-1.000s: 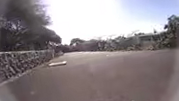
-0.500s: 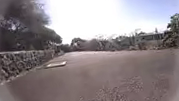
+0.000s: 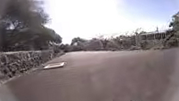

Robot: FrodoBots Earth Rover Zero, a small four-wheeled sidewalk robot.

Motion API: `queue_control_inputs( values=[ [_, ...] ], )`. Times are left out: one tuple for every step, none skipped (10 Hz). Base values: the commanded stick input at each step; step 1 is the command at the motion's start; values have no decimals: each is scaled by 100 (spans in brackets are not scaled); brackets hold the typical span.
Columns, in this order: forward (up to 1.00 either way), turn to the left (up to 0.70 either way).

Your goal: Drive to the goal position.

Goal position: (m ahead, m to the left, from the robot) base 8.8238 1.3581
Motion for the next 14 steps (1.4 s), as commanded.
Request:
queue_control_inputs(
  values=[
    [85, 0],
    [85, 0],
    [85, 0],
    [85, 0],
    [85, 0],
    [85, 0],
    [85, 0],
    [85, 0],
    [85, 0],
    [85, 0],
    [85, 0],
    [85, 0],
    [85, 0],
    [85, 0]
  ],
)
